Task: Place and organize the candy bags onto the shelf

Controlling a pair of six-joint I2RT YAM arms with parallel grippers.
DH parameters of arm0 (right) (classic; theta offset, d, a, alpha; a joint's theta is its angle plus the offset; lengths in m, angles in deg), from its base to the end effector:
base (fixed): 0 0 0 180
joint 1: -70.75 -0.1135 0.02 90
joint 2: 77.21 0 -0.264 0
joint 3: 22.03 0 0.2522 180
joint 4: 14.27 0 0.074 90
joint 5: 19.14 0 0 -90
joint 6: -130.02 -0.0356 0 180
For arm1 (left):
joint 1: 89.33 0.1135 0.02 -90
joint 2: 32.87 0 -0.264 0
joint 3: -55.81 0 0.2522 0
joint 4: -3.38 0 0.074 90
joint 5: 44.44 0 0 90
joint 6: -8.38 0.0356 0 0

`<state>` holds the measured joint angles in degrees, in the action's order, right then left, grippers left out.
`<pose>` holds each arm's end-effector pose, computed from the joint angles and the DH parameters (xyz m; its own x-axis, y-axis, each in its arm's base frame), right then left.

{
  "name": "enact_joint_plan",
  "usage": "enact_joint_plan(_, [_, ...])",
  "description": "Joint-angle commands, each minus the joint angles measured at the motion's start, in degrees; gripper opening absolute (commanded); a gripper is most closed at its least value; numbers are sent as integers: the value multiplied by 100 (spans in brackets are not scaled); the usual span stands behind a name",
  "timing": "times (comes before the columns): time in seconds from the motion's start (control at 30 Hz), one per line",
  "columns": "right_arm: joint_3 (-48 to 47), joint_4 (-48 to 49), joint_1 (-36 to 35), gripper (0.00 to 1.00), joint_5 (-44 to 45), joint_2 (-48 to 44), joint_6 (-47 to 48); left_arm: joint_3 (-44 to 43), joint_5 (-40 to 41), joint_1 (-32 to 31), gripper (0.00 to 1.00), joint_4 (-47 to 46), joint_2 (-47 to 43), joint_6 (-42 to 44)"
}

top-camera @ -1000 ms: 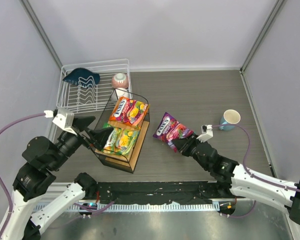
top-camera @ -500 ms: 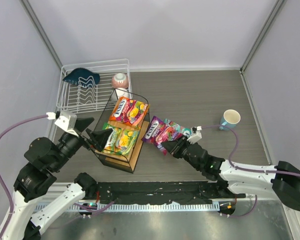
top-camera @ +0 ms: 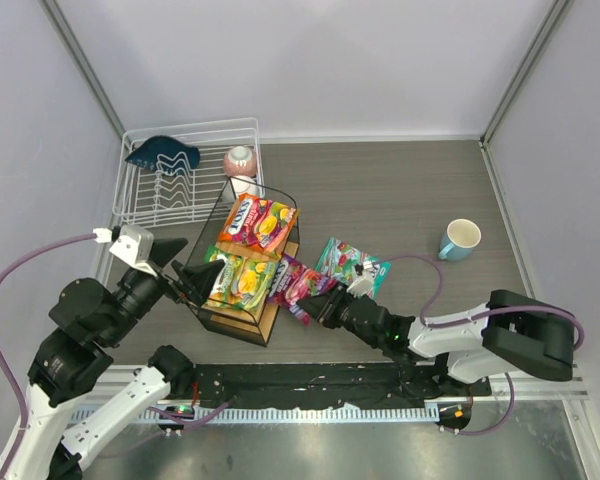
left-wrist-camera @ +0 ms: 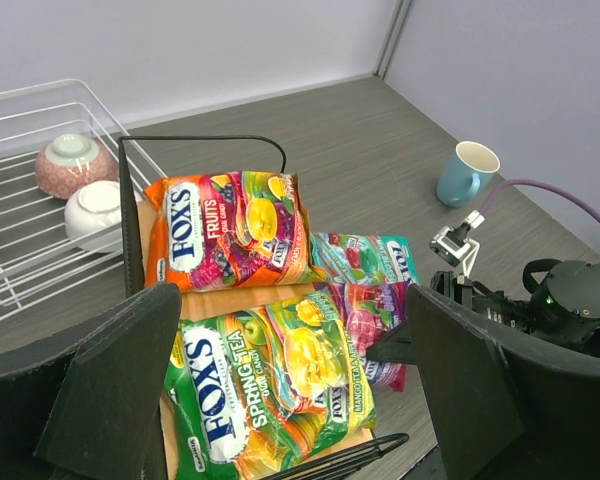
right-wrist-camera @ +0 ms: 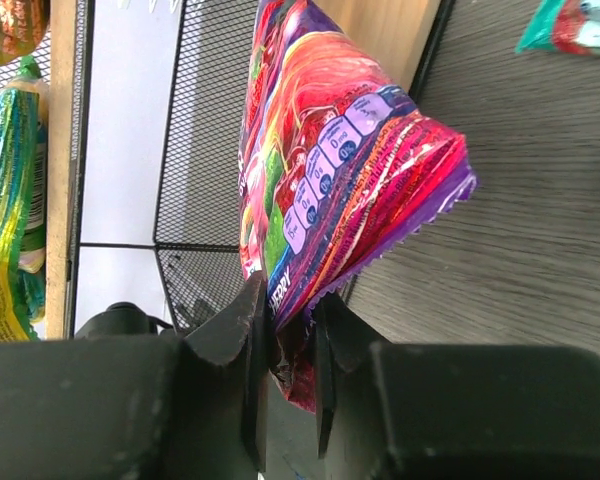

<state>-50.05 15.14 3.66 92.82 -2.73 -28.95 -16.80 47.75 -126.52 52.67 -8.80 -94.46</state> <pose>0.1000 0.2024 0.1537 -0.7084 0.5475 -0.4454 -0.1501 0.4998 0.8530 0.0450 -0.0325 0.4087 -0.1376 -0.1743 -0.9750 0.5569 0.8004 -0.2217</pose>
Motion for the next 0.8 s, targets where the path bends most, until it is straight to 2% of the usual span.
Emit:
enact_joint_plan(0.0, [-410, 1166, -146, 1, 37, 355, -117, 31, 61, -25, 100, -37, -61, 62])
enact_joint_plan(0.33, [-692, 1939, -401, 1, -69, 1235, -231, 110, 114, -16, 100, -46, -70, 80])
enact_joint_plan(0.77, [-929, 2080, -568, 1, -165, 1710, -275, 242, 62, -25, 100, -143, -70, 18])
